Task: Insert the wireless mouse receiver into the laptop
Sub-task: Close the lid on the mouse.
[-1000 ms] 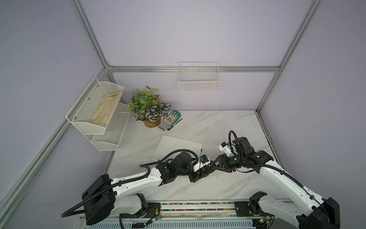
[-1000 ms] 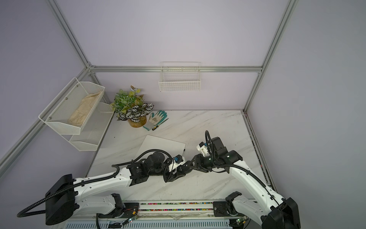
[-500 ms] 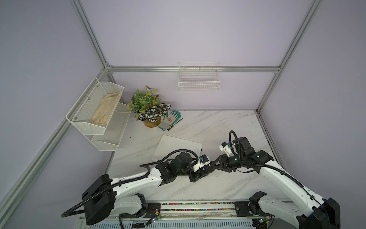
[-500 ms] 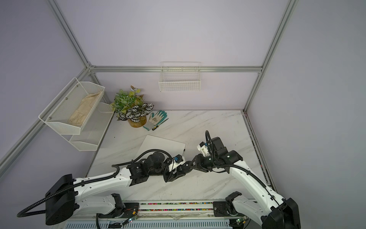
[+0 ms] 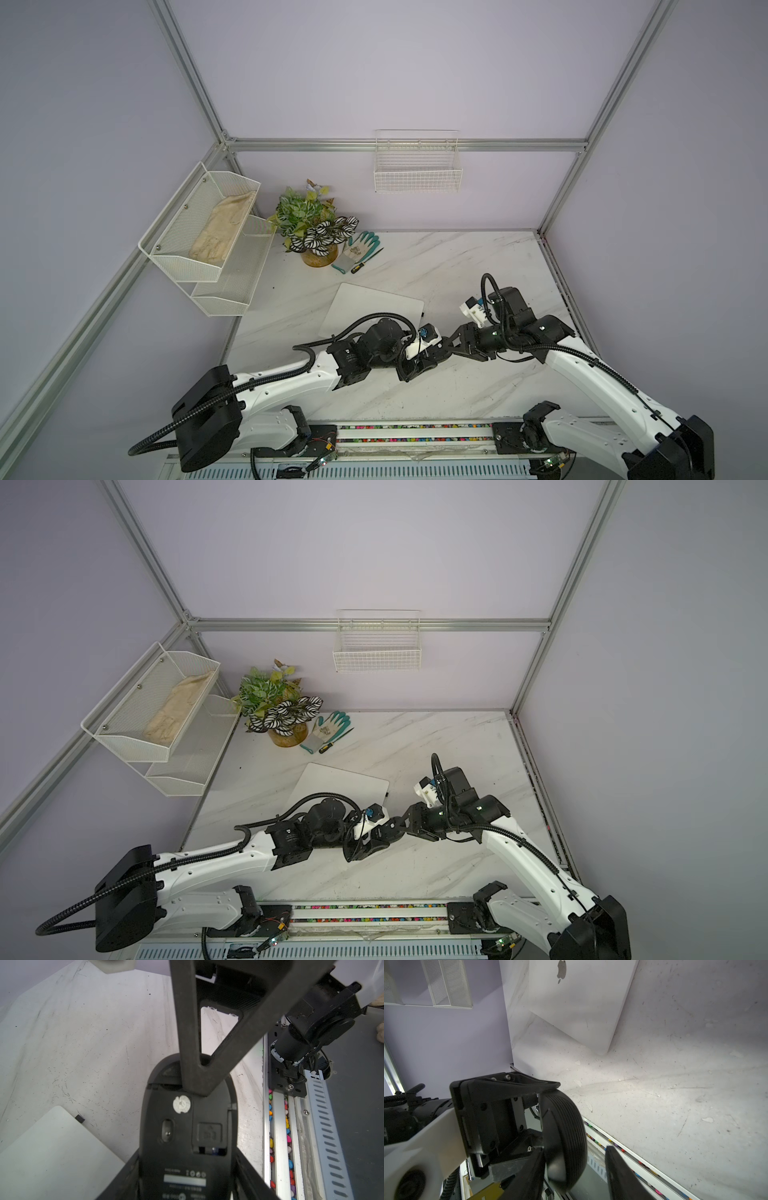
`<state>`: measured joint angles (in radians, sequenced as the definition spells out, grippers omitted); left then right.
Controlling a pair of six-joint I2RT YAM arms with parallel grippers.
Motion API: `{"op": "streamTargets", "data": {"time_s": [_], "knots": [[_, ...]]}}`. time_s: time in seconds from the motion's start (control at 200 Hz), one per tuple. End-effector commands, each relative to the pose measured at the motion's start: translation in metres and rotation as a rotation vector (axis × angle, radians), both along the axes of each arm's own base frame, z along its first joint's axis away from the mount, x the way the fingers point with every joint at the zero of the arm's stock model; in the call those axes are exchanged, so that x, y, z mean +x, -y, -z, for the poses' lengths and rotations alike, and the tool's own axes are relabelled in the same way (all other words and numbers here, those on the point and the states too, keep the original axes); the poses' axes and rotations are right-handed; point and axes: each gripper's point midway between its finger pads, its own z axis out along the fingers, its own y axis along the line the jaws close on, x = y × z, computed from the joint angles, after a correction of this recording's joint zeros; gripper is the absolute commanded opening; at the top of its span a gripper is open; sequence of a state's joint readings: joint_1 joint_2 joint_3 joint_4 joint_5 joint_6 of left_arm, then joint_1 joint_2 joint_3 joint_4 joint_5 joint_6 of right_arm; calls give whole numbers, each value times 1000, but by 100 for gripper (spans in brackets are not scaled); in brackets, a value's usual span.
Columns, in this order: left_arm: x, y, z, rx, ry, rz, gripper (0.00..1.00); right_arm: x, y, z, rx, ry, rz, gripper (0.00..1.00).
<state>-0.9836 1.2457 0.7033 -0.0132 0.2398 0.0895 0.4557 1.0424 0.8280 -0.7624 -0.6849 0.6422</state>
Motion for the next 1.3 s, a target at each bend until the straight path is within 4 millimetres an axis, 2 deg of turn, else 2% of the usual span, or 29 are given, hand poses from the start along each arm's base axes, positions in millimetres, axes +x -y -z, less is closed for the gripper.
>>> {"op": "streamTargets", "data": {"time_s": [0.0,0.12,0.28,0.49,0.555,0.7,0.79,0.845,0.9,1.075,1.295], "knots": [[7,9,-41,-108,72,0,33,0,0,-4,3,28,-2,51],[8,9,-42,-108,75,-2,33,-1,-1,-6,8,25,-6,56],[8,8,-38,-100,69,-7,33,-2,-3,-23,41,56,-14,70],[8,4,-37,-102,70,-22,33,7,8,-42,-24,115,37,72],[8,3,-36,-100,70,-27,34,13,17,-45,-87,140,71,66],[8,2,-35,-99,70,-29,34,27,37,-61,-201,223,148,38],[9,3,-36,-99,75,-30,35,31,39,-71,-201,262,157,26],[10,3,-36,-99,75,-30,35,32,37,-71,-196,260,149,16],[10,5,-36,-102,74,-27,35,32,35,-67,-193,252,144,10],[10,6,-35,-102,75,-25,35,33,26,-60,-159,229,135,0],[11,9,-39,-113,83,-22,34,30,12,-42,-148,183,107,0]]}}
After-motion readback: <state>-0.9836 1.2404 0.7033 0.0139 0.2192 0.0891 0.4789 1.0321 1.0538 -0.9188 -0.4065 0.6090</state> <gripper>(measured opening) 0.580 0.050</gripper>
